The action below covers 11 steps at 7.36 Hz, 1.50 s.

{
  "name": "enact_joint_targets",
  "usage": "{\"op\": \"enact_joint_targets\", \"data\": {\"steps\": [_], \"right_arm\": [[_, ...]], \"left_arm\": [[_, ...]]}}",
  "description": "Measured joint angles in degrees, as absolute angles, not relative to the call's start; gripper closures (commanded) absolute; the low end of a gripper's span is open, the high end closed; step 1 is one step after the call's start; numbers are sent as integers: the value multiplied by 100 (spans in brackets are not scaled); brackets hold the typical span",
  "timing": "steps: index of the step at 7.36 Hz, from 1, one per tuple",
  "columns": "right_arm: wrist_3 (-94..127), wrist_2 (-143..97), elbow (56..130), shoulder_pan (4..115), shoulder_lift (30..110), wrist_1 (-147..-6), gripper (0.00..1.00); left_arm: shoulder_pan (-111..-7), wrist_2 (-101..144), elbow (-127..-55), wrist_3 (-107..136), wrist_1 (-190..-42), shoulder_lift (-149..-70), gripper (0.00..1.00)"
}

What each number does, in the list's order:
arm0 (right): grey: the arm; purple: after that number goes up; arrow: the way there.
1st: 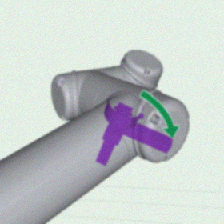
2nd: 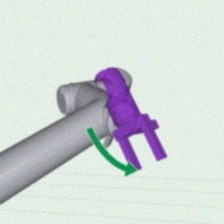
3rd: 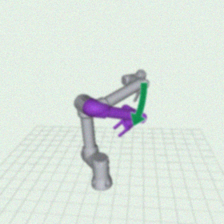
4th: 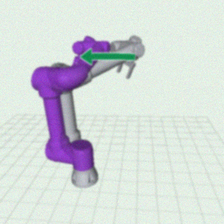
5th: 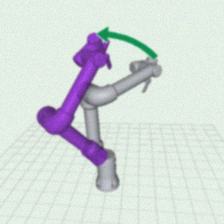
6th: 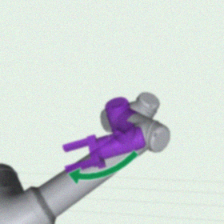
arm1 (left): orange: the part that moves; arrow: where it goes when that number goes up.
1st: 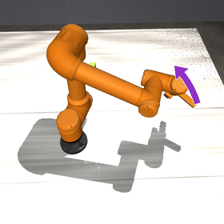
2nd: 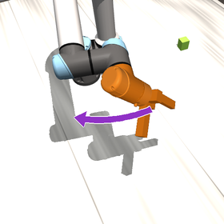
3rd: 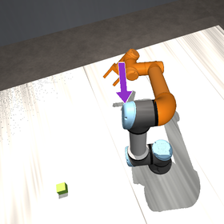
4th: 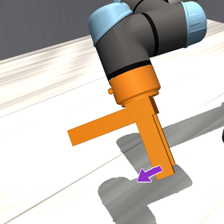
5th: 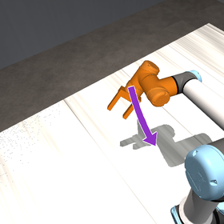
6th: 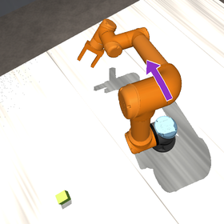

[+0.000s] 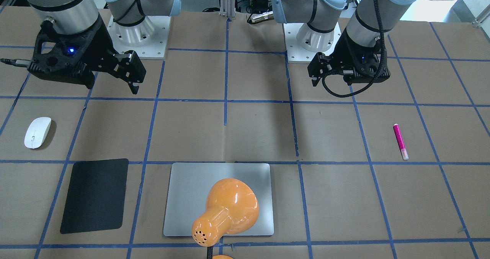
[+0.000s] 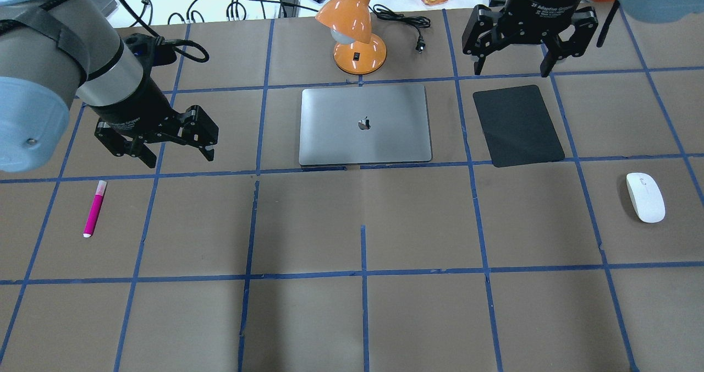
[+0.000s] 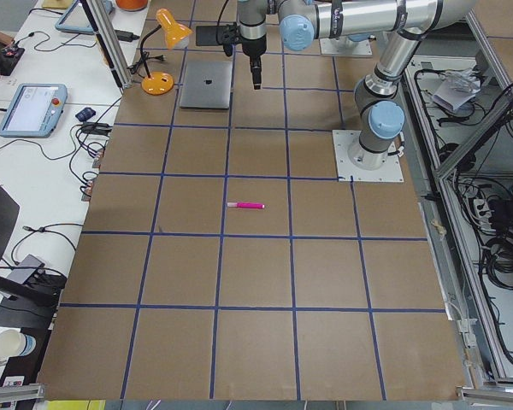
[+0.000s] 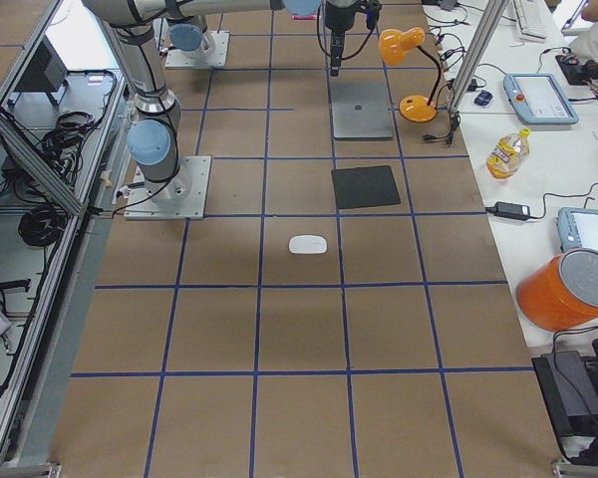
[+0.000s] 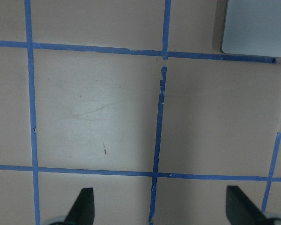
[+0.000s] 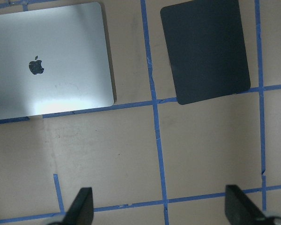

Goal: Place pen and mouse around notebook

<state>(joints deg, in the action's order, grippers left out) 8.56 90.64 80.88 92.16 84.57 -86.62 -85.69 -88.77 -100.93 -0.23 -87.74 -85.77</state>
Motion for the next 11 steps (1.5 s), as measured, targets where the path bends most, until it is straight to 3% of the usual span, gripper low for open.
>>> {"op": "enact_joint_targets", "data": {"steps": [6, 8, 11], "right_arm": [[759, 9072, 8100, 9041, 8439, -8648, 0], [127, 9117, 8145, 8368, 8459, -8486, 0], [-1550, 9249, 8352, 6874, 8487, -8388, 4]], "left_arm": [[-8532, -8873, -10119, -29, -8405, -8736, 0], [-8298, -8876, -10120, -74, -8079, -8863, 0], [-7030, -8843, -10128, -1469, -8018, -8966, 0]]}}
